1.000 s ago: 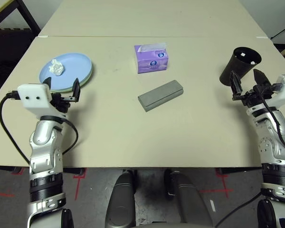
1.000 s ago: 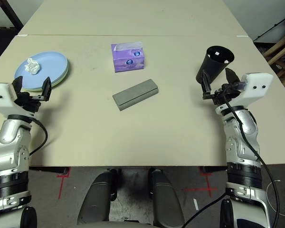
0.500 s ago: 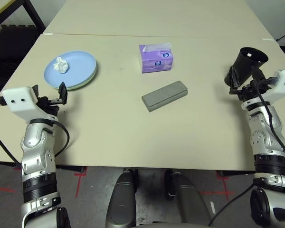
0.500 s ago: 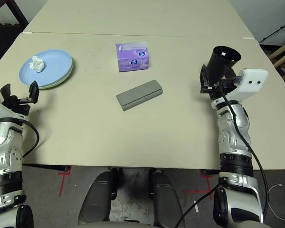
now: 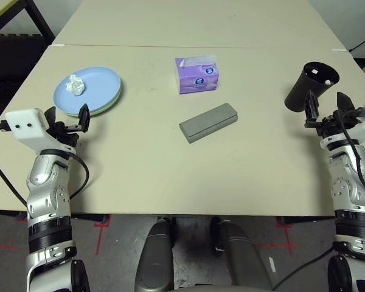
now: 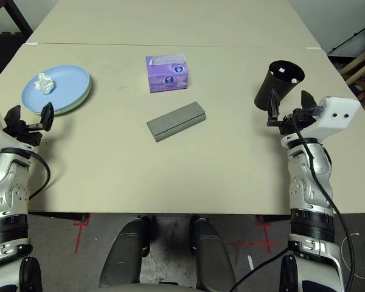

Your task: Organize and tidy the items on the table.

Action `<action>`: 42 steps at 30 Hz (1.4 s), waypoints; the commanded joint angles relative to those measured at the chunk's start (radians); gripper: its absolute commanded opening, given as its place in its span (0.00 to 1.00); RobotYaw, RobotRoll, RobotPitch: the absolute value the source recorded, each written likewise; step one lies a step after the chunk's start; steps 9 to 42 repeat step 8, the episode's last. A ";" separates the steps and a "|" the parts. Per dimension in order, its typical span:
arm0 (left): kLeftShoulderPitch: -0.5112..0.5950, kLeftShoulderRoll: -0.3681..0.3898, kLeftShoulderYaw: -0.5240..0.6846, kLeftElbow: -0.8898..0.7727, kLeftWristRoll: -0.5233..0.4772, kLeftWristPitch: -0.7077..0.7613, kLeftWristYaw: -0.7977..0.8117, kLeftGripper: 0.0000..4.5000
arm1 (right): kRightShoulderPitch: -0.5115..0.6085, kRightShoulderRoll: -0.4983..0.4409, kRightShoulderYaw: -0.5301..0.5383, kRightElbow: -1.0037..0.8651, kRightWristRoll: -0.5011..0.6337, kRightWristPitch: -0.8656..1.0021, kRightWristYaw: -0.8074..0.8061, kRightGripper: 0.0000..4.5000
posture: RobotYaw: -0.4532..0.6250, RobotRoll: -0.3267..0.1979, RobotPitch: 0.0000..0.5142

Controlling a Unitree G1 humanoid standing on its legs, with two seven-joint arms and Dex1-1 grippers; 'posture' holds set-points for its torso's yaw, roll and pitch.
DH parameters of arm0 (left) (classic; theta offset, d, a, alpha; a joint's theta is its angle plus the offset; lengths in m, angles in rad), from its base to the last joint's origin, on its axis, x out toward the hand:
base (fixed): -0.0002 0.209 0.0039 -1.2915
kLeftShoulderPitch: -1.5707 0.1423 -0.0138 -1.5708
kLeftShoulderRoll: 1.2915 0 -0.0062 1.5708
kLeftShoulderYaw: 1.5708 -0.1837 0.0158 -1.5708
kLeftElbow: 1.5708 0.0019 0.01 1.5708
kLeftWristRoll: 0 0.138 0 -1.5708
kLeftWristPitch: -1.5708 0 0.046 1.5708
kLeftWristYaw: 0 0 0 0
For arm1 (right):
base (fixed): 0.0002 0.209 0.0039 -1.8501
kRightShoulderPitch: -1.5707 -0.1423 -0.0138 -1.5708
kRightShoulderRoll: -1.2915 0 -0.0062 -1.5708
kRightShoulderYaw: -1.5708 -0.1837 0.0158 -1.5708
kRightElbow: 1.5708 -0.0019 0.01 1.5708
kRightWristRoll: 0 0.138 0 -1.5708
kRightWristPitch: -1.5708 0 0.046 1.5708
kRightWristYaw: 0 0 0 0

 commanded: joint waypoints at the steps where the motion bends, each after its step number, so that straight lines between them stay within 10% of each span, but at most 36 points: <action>1: 0.008 0.009 0.006 0.013 -0.014 0.002 -0.007 1.00 | 0.009 -0.010 -0.015 -0.004 0.007 0.012 0.005 1.00 | 0.54 0.62 0.36; 42: 0.010 0.011 0.003 0.009 -0.017 0.004 -0.013 1.00 | 0.019 0.002 -0.008 -0.018 0.005 0.017 -0.001 1.00 | 0.54 0.62 0.35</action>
